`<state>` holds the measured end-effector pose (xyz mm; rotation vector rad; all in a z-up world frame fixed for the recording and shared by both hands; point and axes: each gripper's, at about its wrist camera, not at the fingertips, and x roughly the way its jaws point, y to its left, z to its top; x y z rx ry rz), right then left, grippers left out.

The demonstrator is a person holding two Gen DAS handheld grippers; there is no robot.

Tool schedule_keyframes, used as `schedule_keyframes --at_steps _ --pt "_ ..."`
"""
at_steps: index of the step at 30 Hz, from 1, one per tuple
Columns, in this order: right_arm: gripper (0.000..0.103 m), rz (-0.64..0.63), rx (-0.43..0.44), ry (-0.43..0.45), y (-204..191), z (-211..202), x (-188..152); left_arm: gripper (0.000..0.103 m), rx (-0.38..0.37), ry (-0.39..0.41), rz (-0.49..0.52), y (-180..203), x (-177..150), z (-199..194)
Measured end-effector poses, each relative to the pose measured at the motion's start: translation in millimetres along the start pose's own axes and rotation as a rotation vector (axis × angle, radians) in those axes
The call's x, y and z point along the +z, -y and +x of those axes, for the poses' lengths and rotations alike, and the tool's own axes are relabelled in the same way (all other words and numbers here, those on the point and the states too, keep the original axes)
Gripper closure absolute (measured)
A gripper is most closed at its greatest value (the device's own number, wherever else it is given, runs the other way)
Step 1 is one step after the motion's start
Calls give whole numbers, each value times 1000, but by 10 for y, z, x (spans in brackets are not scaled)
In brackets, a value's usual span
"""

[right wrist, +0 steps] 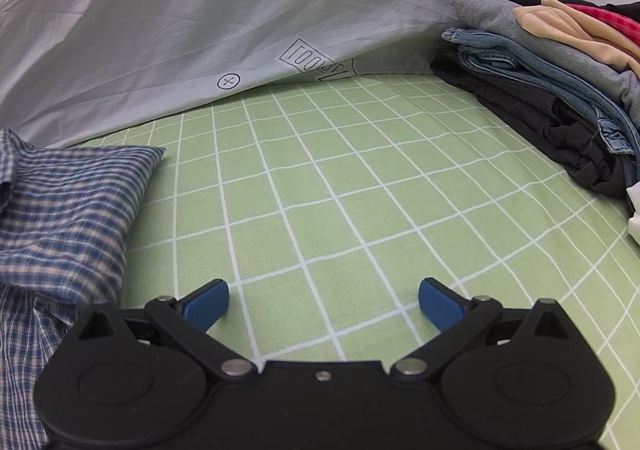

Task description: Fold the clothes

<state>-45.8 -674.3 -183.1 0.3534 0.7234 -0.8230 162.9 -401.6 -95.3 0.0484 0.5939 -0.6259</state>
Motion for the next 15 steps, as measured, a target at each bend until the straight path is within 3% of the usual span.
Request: schedule_keyframes --at_steps 3,9,12,14,15 --pt "2 -4 -2 16 18 -135 9 96 65 43 -139 -450 112 -185" --pt "4 -62 14 21 -16 -425 -190 92 292 -104 -372 -1392 -108 -259" --pt "7 -88 23 1 -70 -567 -318 79 321 -156 -422 -1636 -237 -436" --pt "7 -101 42 9 -109 -692 -386 53 316 -170 -421 -1663 -322 -599" --pt "7 -117 53 20 -138 -755 -417 47 311 -173 -412 -1642 -362 -685"
